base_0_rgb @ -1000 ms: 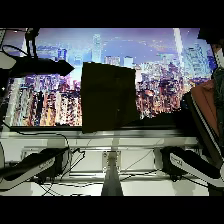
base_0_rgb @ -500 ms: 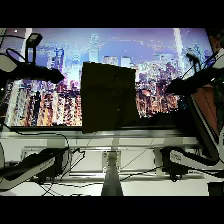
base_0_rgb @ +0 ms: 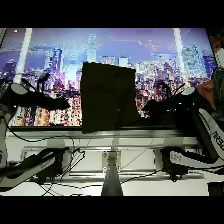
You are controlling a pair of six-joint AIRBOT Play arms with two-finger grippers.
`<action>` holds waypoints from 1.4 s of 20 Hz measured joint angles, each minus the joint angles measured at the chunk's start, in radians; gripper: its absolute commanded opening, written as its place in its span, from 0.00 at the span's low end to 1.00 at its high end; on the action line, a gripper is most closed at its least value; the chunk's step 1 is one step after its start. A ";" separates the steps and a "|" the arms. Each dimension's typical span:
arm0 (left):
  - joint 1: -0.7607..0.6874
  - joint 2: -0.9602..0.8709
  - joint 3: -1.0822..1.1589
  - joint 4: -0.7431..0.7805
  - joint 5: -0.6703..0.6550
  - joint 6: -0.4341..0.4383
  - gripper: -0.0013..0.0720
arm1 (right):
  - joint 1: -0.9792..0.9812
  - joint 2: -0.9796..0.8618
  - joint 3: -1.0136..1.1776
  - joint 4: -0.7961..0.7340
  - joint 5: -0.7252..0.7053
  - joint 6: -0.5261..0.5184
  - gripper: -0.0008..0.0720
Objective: Fold the clothes and pants, and hang the long-sleeved shirts on hangers.
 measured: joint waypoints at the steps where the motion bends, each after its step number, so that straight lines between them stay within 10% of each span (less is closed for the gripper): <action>1: 0.002 0.000 -0.047 -0.021 0.011 0.008 0.84 | 0.021 -0.019 -0.008 0.024 -0.009 -0.002 0.77; 2: 0.005 0.000 -0.094 -0.048 0.024 0.015 0.84 | 0.042 -0.037 -0.014 0.052 -0.007 -0.003 0.76; 7: 0.010 0.002 -0.253 -0.174 0.067 0.035 0.84 | 0.136 -0.102 -0.020 0.123 -0.079 -0.023 0.07; 13: -0.037 -0.024 -0.323 -0.312 0.120 0.049 0.79 | 0.168 -0.115 0.006 0.192 -0.106 -0.038 0.07; 16: -0.102 -0.058 -0.329 -0.352 0.154 0.053 0.51 | 0.187 -0.115 0.010 0.214 -0.111 -0.064 0.07; 18: -0.132 -0.073 -0.325 -0.328 0.181 0.069 0.05 | 0.206 -0.114 0.018 0.221 -0.109 -0.091 0.07; 28: -0.158 0.046 0.166 -0.135 0.115 0.145 0.05 | 0.337 0.070 0.343 0.174 -0.090 -0.161 0.07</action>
